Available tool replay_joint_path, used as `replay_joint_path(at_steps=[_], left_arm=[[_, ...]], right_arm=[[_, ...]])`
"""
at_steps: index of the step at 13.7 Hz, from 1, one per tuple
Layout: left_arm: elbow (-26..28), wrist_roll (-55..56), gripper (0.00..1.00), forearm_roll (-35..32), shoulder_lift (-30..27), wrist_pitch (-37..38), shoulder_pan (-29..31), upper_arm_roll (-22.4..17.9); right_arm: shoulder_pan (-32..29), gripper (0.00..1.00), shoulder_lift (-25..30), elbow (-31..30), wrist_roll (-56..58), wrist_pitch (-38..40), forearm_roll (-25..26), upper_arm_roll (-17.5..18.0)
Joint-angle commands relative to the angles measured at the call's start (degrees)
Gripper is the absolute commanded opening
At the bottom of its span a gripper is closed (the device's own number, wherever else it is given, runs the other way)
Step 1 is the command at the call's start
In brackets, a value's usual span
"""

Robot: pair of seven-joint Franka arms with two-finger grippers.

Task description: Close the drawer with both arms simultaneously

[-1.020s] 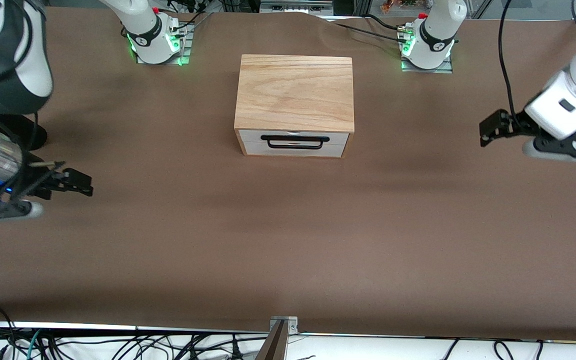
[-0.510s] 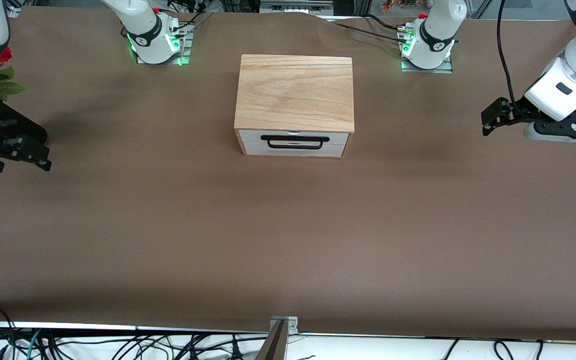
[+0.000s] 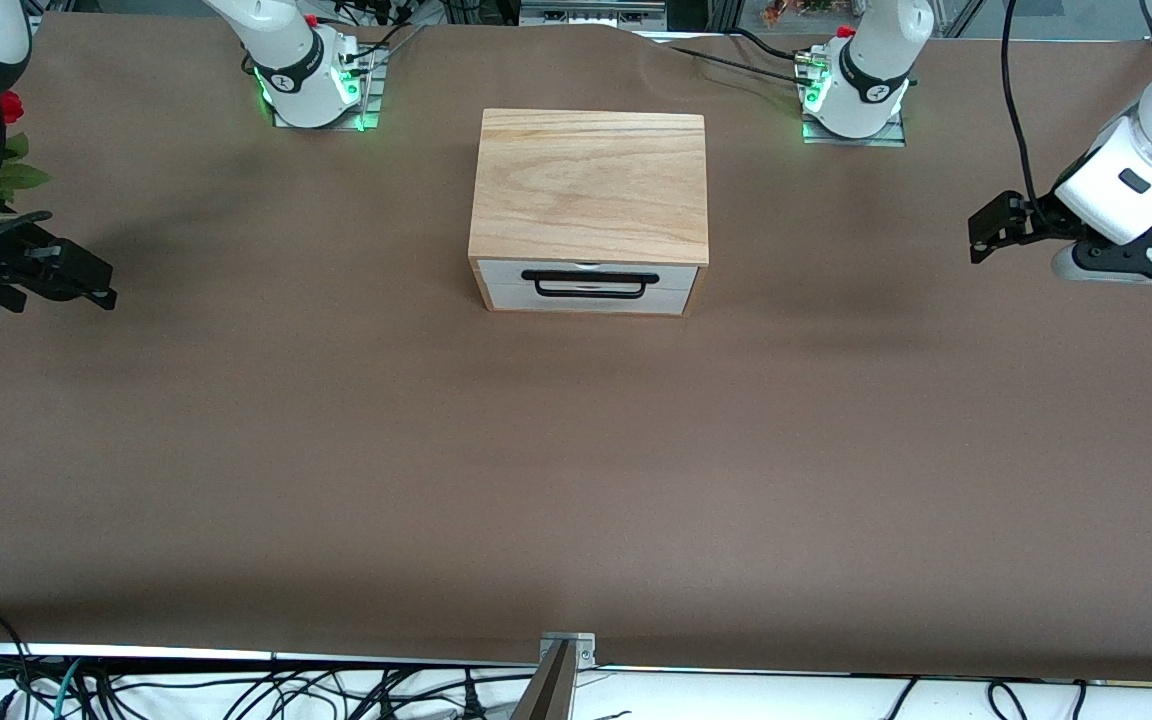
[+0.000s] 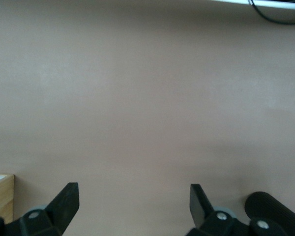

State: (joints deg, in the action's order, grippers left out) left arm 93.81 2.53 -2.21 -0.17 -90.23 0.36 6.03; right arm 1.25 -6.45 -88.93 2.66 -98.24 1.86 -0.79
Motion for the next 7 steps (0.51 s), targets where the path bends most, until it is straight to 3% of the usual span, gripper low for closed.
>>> replay_joint_path(at_steps=[1, 7], left_arm=[[-1.7, -0.9, 1.00, -0.7, -0.3, 3.0, 0.6, 1.0], [-1.9, -0.7, 1.00, -3.1, 0.2, -1.4, -0.2, 1.4]], right_arm=[[-0.7, 1.00, 0.5, 0.2, -0.3, 0.8, 0.8, 1.2], [-0.5, 1.00, -0.3, 0.9, -0.5, 0.4, 0.3, 1.2]])
